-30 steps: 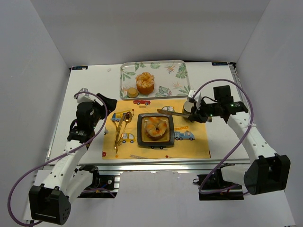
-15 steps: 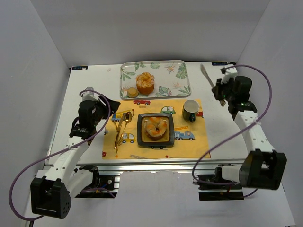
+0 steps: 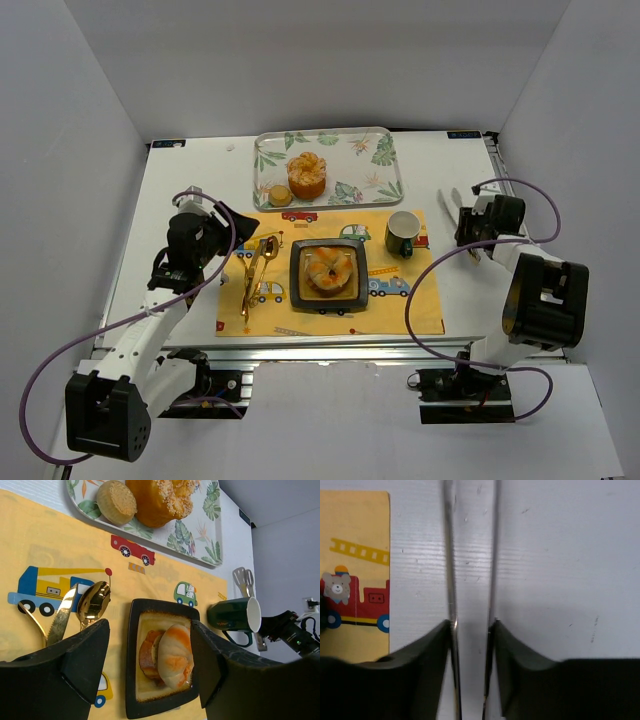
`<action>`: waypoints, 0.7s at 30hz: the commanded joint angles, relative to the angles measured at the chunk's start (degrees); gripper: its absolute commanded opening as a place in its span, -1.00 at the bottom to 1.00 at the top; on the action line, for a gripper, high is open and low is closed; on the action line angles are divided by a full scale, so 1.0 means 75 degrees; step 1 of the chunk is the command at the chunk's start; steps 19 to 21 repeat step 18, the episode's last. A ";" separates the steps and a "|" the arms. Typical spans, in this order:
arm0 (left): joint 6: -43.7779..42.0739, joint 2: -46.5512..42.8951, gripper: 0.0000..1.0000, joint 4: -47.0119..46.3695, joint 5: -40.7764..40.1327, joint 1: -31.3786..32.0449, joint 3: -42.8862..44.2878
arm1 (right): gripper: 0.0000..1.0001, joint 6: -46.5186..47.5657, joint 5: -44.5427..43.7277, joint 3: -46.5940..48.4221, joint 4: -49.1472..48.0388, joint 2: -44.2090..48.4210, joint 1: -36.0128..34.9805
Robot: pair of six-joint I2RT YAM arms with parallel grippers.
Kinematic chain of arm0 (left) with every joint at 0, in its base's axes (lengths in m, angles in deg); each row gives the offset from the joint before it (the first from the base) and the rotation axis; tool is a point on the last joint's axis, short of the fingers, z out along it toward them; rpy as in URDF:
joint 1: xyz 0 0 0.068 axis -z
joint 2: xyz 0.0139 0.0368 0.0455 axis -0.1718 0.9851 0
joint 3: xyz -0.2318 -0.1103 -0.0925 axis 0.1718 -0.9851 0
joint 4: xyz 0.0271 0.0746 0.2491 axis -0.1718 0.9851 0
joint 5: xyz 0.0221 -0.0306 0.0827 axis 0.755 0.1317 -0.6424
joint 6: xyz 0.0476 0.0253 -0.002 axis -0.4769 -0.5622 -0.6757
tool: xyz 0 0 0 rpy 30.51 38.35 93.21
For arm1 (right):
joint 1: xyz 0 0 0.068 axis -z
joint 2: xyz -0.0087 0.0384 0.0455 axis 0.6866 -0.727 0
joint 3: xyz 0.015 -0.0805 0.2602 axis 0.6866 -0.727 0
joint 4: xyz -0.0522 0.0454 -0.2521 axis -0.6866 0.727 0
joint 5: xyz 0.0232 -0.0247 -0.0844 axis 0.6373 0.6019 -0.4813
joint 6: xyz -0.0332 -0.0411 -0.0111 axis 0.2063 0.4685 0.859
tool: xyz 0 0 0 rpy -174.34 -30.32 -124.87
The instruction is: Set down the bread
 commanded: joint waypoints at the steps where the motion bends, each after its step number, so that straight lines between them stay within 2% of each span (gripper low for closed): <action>1: -0.0097 -0.0056 0.50 0.0035 0.0029 -0.0038 0.0050 | 0.05 0.0428 0.0181 0.0255 0.0518 -0.0283 0.0091; 2: -0.0097 -0.0056 0.50 0.0047 0.0017 -0.0038 0.0050 | 0.33 0.0416 0.0263 0.0325 0.0624 -0.0284 0.0161; 5: -0.0109 -0.0045 0.50 0.0094 0.0029 -0.0038 0.0061 | 0.78 0.0579 0.0450 0.0513 0.1023 0.0008 0.0337; 9: -0.0144 0.0002 0.46 0.0071 0.0087 -0.0038 0.0108 | 0.79 0.0511 0.0230 0.1121 0.1701 0.0384 0.0350; 10: -0.0132 0.0025 0.33 0.0047 0.0111 -0.0038 0.0120 | 0.79 0.0487 -0.0224 0.1598 0.2132 0.0373 0.0303; 11: -0.0120 0.0037 0.03 -0.0046 0.0215 -0.0027 0.0120 | 0.79 0.0394 -0.0983 0.2207 0.2392 0.0268 0.0128; 12: -0.0097 0.0049 0.03 -0.0081 0.0251 -0.0038 0.0120 | 0.79 0.0358 -0.1292 0.2213 0.2615 0.0163 0.0057; 13: -0.0085 0.0072 -0.44 -0.0105 0.0275 -0.0038 0.0120 | 0.79 0.0300 -0.1585 0.2920 0.3128 0.0057 0.0010; 14: -0.0074 0.0096 -0.63 -0.0175 0.0287 -0.0038 0.0108 | 0.79 0.0264 -0.1681 0.3287 0.3388 -0.0060 0.0009; 16: -0.0003 0.0119 -0.84 -0.0269 0.0357 -0.0038 0.0038 | 0.80 0.0217 -0.1612 0.3816 0.3671 -0.0330 -0.0002; 17: 0.0020 0.0143 -0.87 -0.0374 0.0392 -0.0038 0.0038 | 0.79 0.0182 -0.1484 0.4097 0.3684 -0.0354 -0.0002; 18: 0.0032 0.0189 -0.66 -0.0468 0.0497 -0.0038 0.0131 | 0.79 0.0066 -0.0705 0.4134 0.3428 -0.0249 -0.0025; 21: 0.0032 0.0189 -0.66 -0.0468 0.0497 -0.0038 0.0131 | 0.79 0.0066 -0.0705 0.4134 0.3428 -0.0249 -0.0025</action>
